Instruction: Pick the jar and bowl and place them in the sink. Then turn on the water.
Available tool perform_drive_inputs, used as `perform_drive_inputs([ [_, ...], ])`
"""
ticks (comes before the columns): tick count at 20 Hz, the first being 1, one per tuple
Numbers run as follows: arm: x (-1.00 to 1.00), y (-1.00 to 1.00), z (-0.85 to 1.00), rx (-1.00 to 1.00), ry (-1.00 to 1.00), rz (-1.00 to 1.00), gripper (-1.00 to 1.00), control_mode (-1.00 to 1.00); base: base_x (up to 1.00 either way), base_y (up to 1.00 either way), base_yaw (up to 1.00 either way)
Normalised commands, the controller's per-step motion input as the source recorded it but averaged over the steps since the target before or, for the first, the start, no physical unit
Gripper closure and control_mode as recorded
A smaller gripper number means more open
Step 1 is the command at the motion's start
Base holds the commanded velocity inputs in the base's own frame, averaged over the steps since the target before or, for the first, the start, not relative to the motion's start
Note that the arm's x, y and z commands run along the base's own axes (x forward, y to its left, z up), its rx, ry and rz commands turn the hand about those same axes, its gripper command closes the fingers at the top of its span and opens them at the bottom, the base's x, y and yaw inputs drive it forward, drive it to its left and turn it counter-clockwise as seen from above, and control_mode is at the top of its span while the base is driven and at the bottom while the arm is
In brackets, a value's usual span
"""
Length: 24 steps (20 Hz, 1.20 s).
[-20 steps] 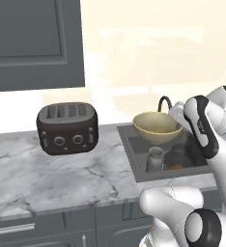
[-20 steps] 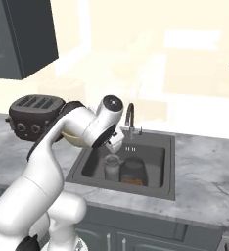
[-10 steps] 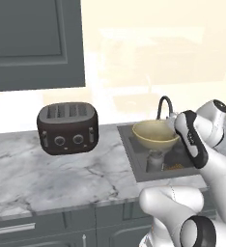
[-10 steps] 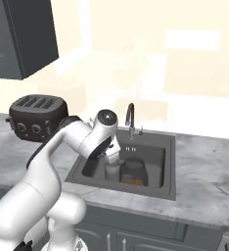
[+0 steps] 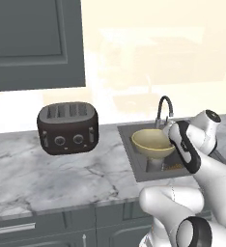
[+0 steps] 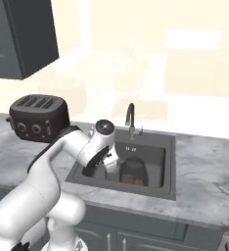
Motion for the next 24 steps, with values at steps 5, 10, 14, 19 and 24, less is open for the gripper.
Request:
perform_drive_inputs([
  [5, 0.0, 0.0, -0.24, 0.0, 0.06, -0.02, 1.0, -1.0, 0.0, 0.0, 0.0],
  [10, 0.01, 0.0, -0.21, 0.0, 0.05, -0.01, 1.0, -1.0, 0.0, 0.0, 0.0],
  [14, 0.08, 0.0, -0.17, 0.0, 0.01, -0.02, 1.0, -1.0, 0.0, 0.0, 0.0],
  [19, 0.11, 0.0, -0.28, 0.0, 0.0, -0.01, 1.0, -1.0, 0.0, 0.0, 0.0],
  [24, 0.08, 0.0, -0.28, 0.0, 0.0, -0.01, 1.0, -1.0, 0.0, 0.0, 0.0],
])
